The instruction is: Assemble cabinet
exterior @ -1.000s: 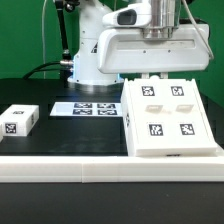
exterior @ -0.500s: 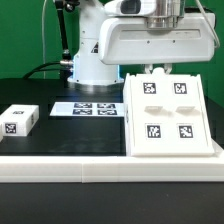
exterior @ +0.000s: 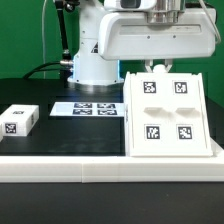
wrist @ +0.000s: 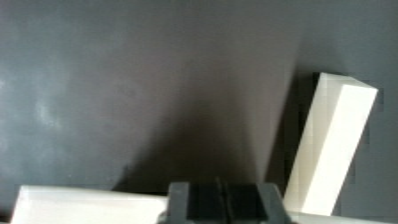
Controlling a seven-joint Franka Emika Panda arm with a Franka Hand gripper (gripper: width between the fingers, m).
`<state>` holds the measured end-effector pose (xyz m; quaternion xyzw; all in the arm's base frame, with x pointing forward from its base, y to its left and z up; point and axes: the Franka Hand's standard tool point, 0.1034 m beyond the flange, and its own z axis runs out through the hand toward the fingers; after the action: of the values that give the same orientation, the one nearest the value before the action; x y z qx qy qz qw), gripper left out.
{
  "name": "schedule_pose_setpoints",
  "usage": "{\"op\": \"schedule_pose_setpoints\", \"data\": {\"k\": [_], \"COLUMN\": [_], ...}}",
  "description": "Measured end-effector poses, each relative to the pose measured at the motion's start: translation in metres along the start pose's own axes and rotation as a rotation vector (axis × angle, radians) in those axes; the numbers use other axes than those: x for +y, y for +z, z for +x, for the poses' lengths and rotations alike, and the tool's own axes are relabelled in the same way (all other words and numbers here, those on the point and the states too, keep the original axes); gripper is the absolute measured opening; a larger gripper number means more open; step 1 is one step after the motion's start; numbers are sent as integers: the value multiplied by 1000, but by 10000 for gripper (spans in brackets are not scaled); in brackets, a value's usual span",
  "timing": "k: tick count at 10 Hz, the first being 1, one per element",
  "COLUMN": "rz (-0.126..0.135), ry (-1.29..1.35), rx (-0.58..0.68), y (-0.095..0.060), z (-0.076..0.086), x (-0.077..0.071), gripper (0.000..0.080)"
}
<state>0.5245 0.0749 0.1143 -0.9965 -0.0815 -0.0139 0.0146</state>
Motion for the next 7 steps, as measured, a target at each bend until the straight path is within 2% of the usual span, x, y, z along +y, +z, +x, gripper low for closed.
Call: {"op": "schedule_pose_setpoints", "data": {"k": [1,7], "rz": [1,3], "ry": [1,-18], "rx": [-6,-29], "y": [-5,-3], "z": [6,2], "x": [1,4], "gripper": [2,2]}}
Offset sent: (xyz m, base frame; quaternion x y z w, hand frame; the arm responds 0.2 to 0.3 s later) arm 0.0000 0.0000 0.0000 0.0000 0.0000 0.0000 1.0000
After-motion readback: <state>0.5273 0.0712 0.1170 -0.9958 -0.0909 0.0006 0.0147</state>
